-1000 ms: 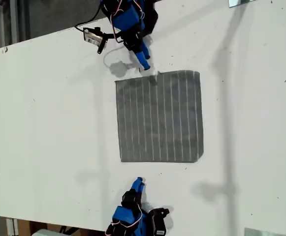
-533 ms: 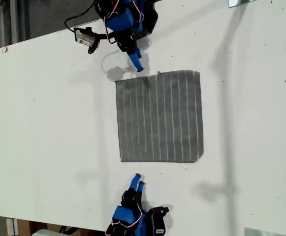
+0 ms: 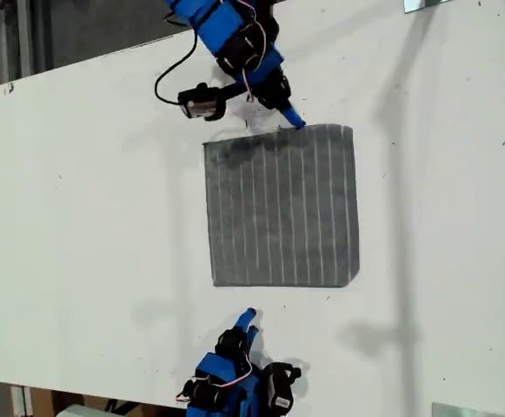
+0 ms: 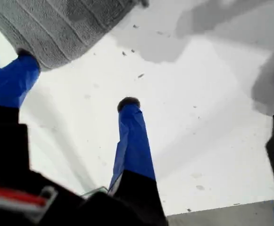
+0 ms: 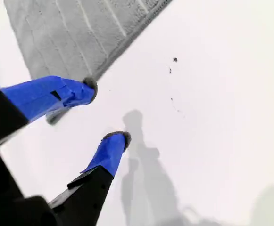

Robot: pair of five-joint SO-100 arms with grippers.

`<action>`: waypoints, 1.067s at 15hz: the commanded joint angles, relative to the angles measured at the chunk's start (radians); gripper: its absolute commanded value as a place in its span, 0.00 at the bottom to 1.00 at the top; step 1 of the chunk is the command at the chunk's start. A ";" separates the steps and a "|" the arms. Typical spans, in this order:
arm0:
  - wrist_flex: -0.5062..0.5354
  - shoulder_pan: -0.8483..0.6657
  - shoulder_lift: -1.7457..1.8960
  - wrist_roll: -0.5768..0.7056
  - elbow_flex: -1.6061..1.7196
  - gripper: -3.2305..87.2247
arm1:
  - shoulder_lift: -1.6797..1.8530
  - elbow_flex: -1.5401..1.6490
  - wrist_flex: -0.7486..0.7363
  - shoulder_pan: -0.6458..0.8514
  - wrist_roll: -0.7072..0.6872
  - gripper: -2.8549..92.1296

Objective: Grasp corners of a square towel and fold twice.

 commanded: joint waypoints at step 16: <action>-0.227 0.077 -0.058 -0.046 0.097 0.24 | -0.819 -0.371 -0.571 -0.023 -0.138 0.13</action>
